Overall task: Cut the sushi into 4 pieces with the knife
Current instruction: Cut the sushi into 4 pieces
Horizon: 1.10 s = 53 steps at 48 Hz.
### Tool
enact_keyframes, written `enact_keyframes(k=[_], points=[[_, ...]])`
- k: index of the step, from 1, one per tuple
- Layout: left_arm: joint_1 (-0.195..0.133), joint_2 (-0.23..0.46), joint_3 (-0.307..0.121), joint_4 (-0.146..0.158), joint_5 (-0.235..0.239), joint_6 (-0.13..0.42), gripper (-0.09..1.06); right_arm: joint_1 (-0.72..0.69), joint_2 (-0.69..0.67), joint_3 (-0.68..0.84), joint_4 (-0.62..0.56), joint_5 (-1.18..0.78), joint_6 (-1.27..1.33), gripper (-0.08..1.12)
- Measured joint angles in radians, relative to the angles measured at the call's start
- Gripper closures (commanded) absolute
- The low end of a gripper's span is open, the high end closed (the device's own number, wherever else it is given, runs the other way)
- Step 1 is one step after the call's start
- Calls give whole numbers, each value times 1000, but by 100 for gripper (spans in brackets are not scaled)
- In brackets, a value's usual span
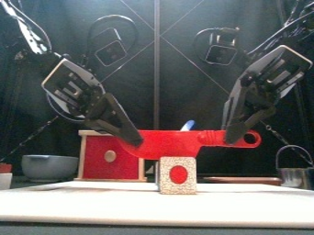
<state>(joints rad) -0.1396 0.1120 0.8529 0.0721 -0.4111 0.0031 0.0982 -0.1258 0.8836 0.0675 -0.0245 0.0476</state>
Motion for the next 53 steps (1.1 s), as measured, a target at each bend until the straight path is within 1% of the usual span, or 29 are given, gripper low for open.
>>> enact_keyframes(k=[5, 7, 10, 12, 16, 21, 33, 40, 53], points=[[-11, 2, 0, 0, 0, -3, 73, 8, 12, -8, 3, 0, -2, 97], [-15, 12, -3, 0, 3, -5, 74, 11, 41, -14, 5, 0, -2, 97], [-15, 37, -8, 0, 3, -5, 74, 12, 75, -21, 3, 0, -2, 97], [-14, 38, -6, 0, 3, -5, 74, 11, 77, -25, 3, 0, -2, 97], [-21, 43, -8, -2, 3, -5, 74, 14, 87, -26, 5, 0, -2, 97], [-21, 63, -8, -11, 2, -5, 74, 14, 104, -32, 9, 0, -2, 97], [-25, 120, -25, -32, -6, -5, 73, 18, 129, -32, 28, 0, -2, 97], [-26, 133, -34, -34, -9, -3, 74, 20, 133, -32, 31, 2, -2, 97], [-23, 135, -34, -34, -8, -5, 74, 20, 137, -32, 28, 3, -2, 97]])
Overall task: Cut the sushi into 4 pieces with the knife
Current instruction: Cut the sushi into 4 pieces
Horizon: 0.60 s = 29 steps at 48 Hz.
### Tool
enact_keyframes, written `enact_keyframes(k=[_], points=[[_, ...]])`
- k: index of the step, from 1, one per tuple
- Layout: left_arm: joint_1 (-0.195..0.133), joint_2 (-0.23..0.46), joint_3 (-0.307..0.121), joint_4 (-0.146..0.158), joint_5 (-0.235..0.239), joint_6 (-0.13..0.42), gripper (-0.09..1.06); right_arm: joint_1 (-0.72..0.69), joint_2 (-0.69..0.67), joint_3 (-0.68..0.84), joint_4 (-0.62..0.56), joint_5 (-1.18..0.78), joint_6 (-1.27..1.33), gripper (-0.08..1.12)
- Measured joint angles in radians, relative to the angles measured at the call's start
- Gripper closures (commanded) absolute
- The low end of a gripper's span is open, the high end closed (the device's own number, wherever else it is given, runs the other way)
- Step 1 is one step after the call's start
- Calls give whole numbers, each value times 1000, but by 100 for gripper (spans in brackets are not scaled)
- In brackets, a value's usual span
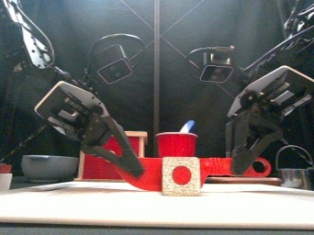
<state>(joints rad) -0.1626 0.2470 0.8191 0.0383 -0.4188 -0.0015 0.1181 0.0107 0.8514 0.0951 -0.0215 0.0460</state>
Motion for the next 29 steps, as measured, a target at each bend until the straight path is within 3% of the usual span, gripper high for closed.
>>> enact_keyframes(k=[15, 29], points=[[32, 2, -2, 6, -2, 0, 74, -21, 0, 0, -17, 12, -2, 97], [71, 5, -6, 44, -2, 2, 74, -43, -2, 0, -23, 23, -2, 97]])
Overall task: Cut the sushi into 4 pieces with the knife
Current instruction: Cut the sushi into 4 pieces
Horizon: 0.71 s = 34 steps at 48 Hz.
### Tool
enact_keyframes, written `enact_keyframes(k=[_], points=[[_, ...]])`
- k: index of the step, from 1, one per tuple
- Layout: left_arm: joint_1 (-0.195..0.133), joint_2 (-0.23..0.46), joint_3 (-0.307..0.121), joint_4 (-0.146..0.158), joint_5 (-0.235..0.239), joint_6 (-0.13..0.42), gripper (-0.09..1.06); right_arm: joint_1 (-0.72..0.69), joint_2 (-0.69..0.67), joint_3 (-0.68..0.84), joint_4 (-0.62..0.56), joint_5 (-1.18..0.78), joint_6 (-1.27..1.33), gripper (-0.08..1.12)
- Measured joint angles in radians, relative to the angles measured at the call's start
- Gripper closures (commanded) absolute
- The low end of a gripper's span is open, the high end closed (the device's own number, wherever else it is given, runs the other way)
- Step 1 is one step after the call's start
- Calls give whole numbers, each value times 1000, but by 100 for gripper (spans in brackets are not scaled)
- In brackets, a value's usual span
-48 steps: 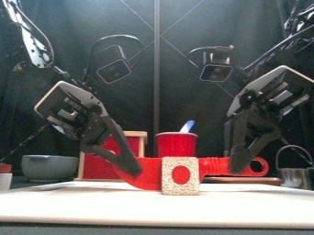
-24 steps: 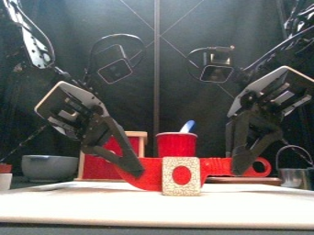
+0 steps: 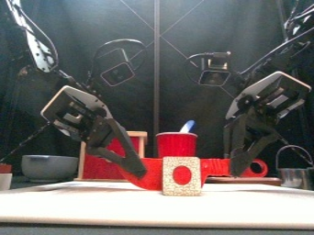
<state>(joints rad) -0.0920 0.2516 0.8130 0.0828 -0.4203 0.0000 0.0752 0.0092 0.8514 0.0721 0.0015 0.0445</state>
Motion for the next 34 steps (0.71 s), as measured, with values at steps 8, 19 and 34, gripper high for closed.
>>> enact_keyframes(k=[8, 19, 34], points=[[15, -2, 2, 11, 2, -2, 74, -9, -6, 0, -2, 5, -2, 97], [43, 0, 0, 21, 0, 0, 74, -28, -12, 2, -14, 9, 0, 97], [51, -67, 0, 61, 44, 2, 74, -34, -32, -18, -15, 58, 0, 97]])
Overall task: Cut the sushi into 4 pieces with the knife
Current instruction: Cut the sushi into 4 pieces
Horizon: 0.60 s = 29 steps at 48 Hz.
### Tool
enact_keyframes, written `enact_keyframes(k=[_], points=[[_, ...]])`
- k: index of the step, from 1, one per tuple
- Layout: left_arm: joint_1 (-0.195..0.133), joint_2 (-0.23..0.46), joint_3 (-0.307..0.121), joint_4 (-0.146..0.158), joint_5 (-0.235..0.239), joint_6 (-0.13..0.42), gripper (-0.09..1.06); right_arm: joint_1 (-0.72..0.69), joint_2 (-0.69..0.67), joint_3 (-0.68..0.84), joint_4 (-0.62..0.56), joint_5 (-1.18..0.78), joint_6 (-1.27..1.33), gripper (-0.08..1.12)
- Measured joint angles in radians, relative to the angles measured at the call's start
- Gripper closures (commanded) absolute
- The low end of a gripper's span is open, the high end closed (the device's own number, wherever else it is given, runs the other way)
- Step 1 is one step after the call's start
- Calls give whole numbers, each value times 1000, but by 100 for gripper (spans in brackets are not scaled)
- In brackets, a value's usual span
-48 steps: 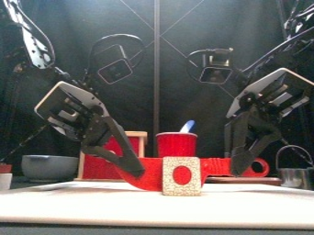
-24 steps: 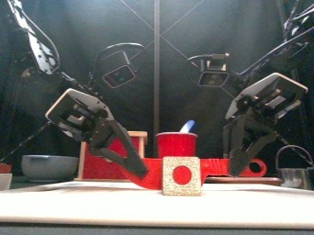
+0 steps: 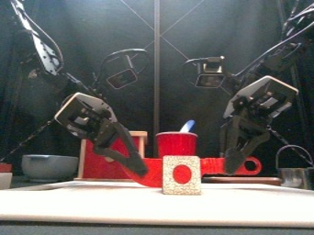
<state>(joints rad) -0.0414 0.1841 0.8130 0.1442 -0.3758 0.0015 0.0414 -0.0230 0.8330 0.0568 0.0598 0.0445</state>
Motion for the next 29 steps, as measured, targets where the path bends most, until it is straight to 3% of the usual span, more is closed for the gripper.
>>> enact_keyframes(k=[5, 12, 18, 29], points=[[-14, -57, 0, 23, 69, 2, 74, 5, -34, -17, 0, 25, 0, 97], [-54, -132, 0, 28, 137, 0, 74, 34, -78, -18, 0, 32, 0, 97], [-89, -155, 0, 28, 146, 0, 74, 61, -101, -20, 0, 32, 0, 97], [-121, -143, -8, 25, 146, -3, 74, 103, -107, -23, 11, 32, 3, 97]])
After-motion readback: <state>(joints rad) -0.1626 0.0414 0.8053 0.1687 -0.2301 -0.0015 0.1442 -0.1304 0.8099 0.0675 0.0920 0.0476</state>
